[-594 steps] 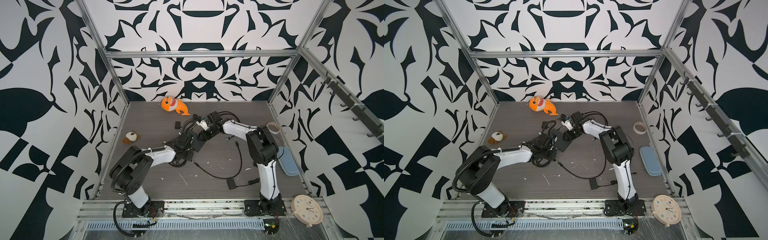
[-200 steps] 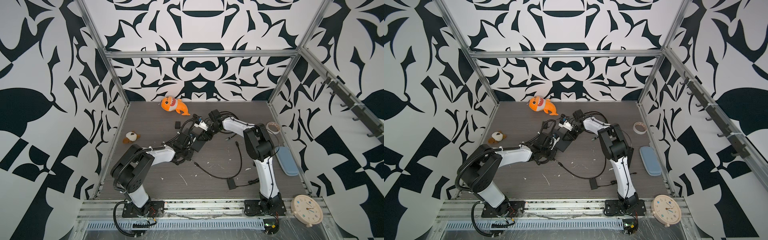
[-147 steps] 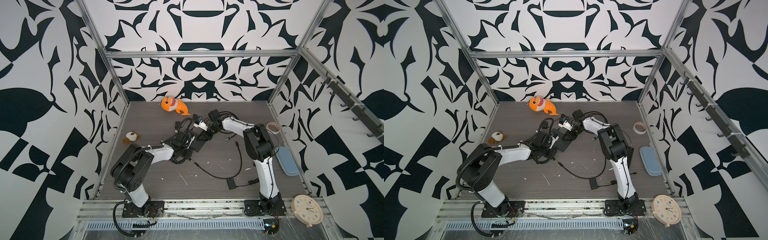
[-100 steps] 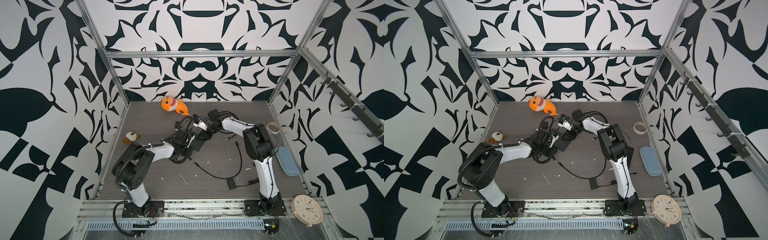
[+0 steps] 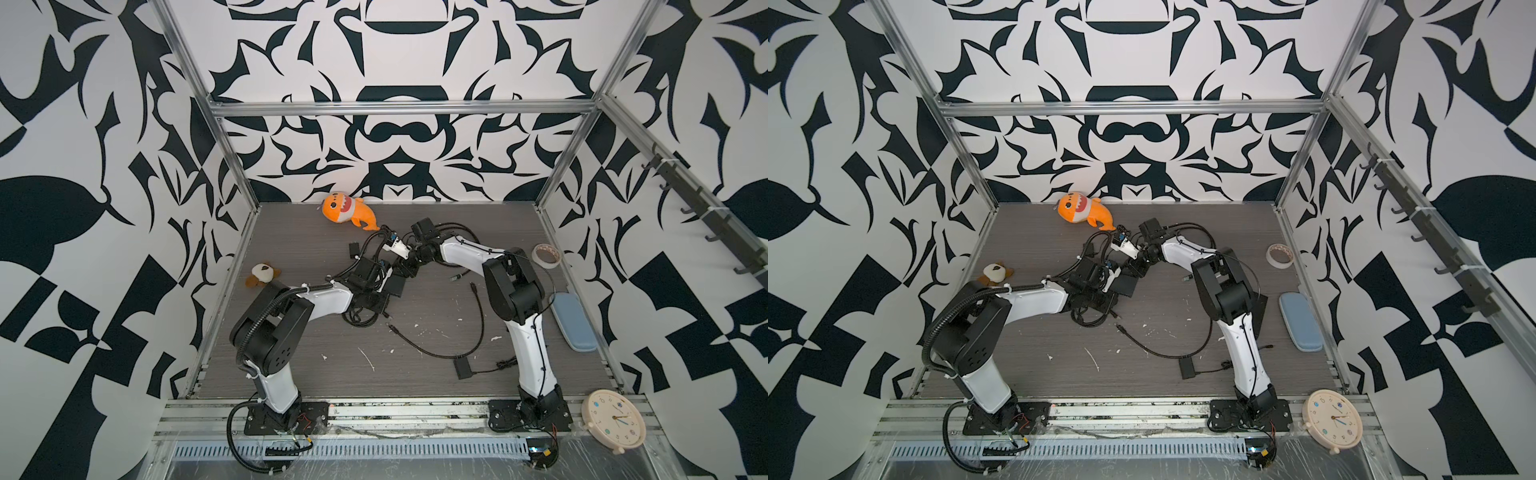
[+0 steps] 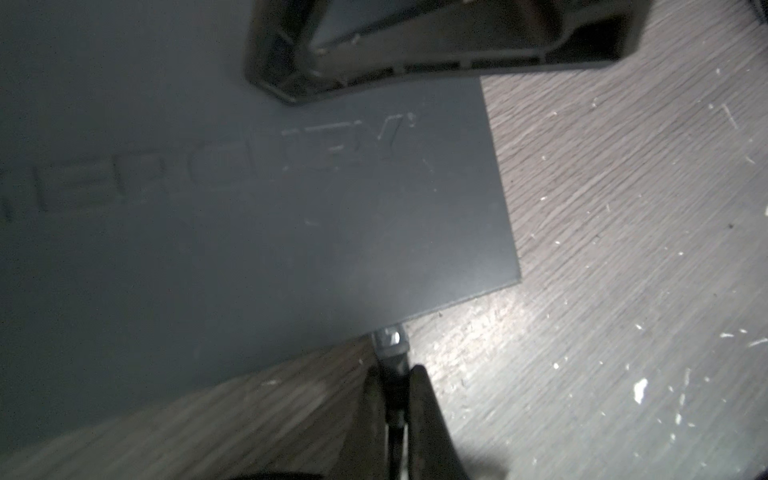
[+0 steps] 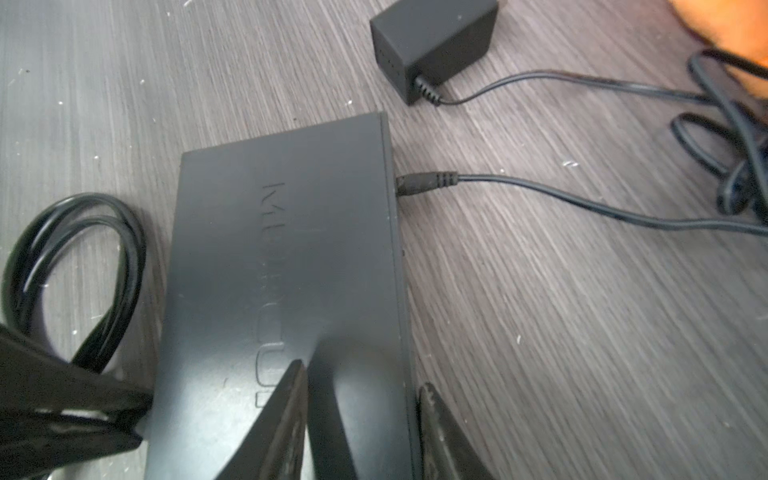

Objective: Insert the plug into the switch port

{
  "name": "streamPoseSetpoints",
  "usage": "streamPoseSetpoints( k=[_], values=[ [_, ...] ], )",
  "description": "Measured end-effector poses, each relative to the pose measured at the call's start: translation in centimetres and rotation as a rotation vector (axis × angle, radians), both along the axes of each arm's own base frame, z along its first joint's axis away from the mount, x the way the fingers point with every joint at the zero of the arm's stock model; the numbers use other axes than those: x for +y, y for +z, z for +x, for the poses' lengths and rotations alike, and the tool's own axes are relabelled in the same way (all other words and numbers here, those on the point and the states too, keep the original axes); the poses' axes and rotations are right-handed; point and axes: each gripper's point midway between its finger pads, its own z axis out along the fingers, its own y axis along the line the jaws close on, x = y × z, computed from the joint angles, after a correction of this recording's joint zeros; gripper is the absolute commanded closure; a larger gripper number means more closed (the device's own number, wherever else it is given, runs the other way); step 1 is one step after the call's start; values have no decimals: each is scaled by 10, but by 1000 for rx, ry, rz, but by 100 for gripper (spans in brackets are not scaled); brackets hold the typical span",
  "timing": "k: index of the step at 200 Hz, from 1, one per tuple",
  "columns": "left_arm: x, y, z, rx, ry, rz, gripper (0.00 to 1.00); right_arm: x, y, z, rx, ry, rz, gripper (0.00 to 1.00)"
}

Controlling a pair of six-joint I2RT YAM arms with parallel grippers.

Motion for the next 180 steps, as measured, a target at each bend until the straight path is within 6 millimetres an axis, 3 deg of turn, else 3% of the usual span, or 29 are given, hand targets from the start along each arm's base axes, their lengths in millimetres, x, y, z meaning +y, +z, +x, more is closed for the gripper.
streamPoseSetpoints(
  k=[25, 66, 87, 122, 180],
  values=[
    [4, 0, -3, -12, -11, 6, 96, -2, 4, 1, 50, -80, 5, 57],
    [10, 0, -4, -31, -19, 14, 78, -6, 6, -1, 144, -187, -24, 52],
    [14, 2, 4, -67, 4, 21, 73, -6, 7, -12, 219, -182, -56, 51],
    [18, 1, 4, -77, 8, 28, 73, -5, 1, -15, 269, -155, -87, 52],
    [23, 12, 3, -86, 19, 34, 56, -7, 0, -12, 305, -191, -72, 55]
  ],
)
